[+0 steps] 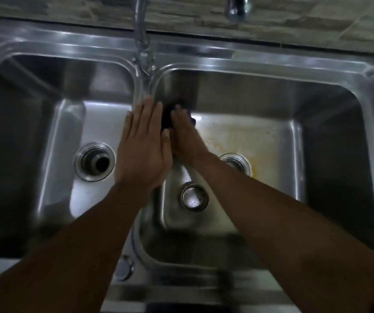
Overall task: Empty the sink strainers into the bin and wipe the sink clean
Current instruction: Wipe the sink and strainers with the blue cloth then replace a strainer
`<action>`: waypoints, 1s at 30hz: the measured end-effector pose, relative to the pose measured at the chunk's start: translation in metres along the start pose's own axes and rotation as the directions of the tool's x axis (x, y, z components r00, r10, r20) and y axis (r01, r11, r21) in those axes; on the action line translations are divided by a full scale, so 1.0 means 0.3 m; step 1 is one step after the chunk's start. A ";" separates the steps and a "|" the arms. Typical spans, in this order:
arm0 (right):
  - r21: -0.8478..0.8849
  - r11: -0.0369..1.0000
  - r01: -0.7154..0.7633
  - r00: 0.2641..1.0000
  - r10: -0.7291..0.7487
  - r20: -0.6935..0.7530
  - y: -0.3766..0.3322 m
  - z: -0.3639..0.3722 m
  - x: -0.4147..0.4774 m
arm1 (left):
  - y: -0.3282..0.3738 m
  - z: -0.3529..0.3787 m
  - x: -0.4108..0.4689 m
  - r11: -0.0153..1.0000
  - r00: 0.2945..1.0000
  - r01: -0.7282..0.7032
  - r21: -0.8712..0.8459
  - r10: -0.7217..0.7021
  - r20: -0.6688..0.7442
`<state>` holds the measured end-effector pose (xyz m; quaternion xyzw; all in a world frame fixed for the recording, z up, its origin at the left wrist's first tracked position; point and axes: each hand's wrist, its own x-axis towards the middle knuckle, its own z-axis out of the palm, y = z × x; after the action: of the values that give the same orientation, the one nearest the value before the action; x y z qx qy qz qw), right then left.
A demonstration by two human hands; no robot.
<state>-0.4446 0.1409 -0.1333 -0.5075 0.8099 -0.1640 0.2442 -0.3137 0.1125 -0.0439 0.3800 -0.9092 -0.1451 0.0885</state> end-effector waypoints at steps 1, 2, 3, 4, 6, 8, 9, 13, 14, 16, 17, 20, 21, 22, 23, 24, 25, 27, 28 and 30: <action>-0.086 0.996 0.016 0.999 -0.012 0.043 0.001 0.055 0.021 | 0.003 -0.002 0.001 1.000 1.000 -0.004 0.003 0.004 0.001; -0.146 0.989 0.029 0.999 -0.024 0.033 0.009 0.104 0.030 | 0.006 -0.005 -0.002 1.000 1.000 -0.009 0.015 0.009 0.005; -0.182 0.982 0.043 0.999 -0.043 0.002 0.025 0.140 0.026 | 0.009 -0.008 -0.004 0.999 1.000 -0.016 0.034 0.015 0.010; -0.204 0.977 0.063 0.997 -0.070 -0.027 0.045 0.160 0.016 | 0.012 -0.011 -0.006 0.998 1.000 -0.022 0.055 0.021 0.018; -0.258 0.960 0.109 0.992 -0.123 -0.040 0.108 0.152 0.004 | 0.017 -0.014 -0.005 0.997 0.999 -0.021 0.069 0.019 0.035; -0.298 0.950 0.094 0.994 -0.108 -0.029 0.209 0.102 -0.012 | 0.023 -0.017 -0.005 0.998 0.999 -0.021 0.059 0.018 0.044; -0.327 0.943 0.063 0.996 -0.078 -0.035 0.268 0.062 -0.030 | 0.025 -0.018 -0.006 0.998 0.999 -0.021 0.057 0.018 0.042; -0.432 0.895 -0.113 0.991 0.071 -0.111 0.592 -0.116 -0.178 | 0.020 -0.020 -0.010 0.996 0.998 -0.034 0.086 0.030 0.047; -0.424 0.887 -0.182 0.981 0.136 -0.138 0.664 -0.162 -0.221 | 0.019 -0.019 -0.010 0.995 0.999 -0.036 0.090 0.032 0.042; -0.397 0.853 -0.337 0.940 0.283 -0.191 0.760 -0.232 -0.291 | 0.021 -0.017 -0.009 0.995 0.999 -0.039 0.092 0.036 0.034; -0.364 0.840 -0.403 0.914 0.345 -0.216 0.777 -0.243 -0.308 | 0.022 -0.017 -0.008 0.994 0.999 -0.040 0.099 0.037 0.033; -0.185 0.790 -0.584 0.799 0.520 -0.301 0.696 -0.192 -0.258 | 0.019 -0.016 -0.007 0.992 0.998 -0.046 0.119 0.042 0.038; -0.108 0.766 -0.633 0.752 0.576 -0.320 0.635 -0.160 -0.221 | 0.020 -0.016 -0.007 0.992 0.998 -0.046 0.121 0.041 0.041; -0.062 0.758 -0.650 0.734 0.604 -0.312 0.565 -0.126 -0.182 | 0.020 -0.016 -0.007 0.992 0.998 -0.044 0.121 0.039 0.041; -0.059 0.775 -0.629 0.753 0.589 -0.292 0.491 -0.086 -0.148 | 0.021 -0.015 -0.006 0.992 0.999 -0.042 0.121 0.038 0.038; -0.096 0.816 -0.569 0.807 0.533 -0.254 0.416 -0.040 -0.123 | 0.023 -0.014 -0.005 0.992 0.999 -0.042 0.121 0.038 0.036; -0.139 0.874 -0.466 0.878 0.437 -0.197 0.340 0.006 -0.105 | 0.025 -0.013 -0.006 0.992 0.999 -0.042 0.121 0.038 0.037; -0.180 0.965 -0.193 0.981 0.187 -0.049 0.203 0.086 -0.081 | 0.026 -0.012 -0.009 0.991 0.998 -0.041 0.125 0.036 0.042; -0.176 0.982 -0.072 0.997 0.076 0.019 0.153 0.115 -0.073 | 0.027 -0.013 -0.010 0.991 0.998 -0.038 0.132 0.032 0.046; -0.155 0.986 0.061 0.995 -0.048 0.086 0.114 0.137 -0.059 | 0.029 -0.014 -0.013 0.989 0.999 -0.031 0.142 0.024 0.048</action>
<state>-0.4403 0.1708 -0.1808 -0.5534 0.7955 -0.0853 0.2317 -0.3157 0.1202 -0.0373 0.3695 -0.9242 -0.0875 0.0420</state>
